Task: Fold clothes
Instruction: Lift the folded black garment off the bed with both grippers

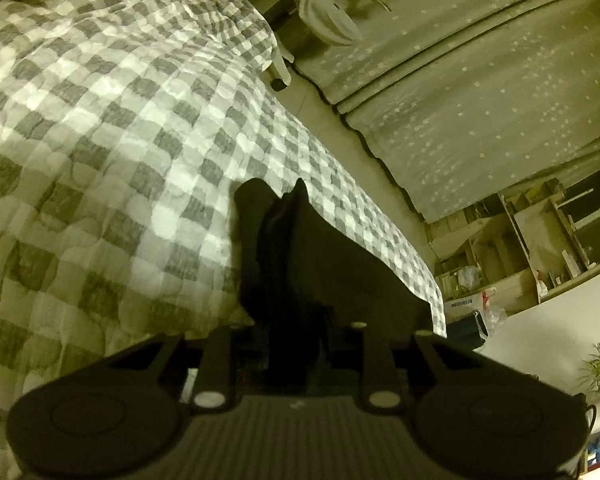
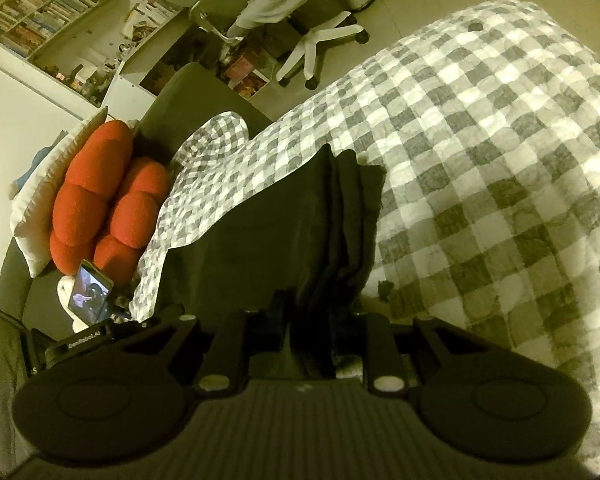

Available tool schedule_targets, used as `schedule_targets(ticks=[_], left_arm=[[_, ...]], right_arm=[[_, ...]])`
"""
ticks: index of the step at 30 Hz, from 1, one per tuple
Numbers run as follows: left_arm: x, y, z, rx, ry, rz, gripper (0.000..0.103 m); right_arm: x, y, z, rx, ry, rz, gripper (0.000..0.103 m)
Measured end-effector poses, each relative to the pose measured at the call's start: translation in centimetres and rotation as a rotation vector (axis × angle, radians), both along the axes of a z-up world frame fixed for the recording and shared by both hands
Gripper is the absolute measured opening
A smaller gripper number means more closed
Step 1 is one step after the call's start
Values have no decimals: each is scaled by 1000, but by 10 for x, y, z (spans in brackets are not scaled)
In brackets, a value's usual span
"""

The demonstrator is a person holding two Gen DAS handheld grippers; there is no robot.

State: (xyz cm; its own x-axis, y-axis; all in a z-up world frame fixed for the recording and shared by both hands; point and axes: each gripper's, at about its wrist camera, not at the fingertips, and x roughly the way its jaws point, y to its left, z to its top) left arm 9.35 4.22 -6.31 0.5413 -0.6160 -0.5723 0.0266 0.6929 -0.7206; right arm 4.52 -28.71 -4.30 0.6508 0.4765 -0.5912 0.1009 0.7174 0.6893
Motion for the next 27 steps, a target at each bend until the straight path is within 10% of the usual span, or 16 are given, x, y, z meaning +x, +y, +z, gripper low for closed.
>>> schedule_targets(ticks=[17,27], left_arm=[[-21,-15,30,135,-135,1,10],[-37,-20,49,167,-226,-3,9]], right_arm=[[-28,53,33,-422,-223,20,11],[-34,60,38,-492,-324,6,11]])
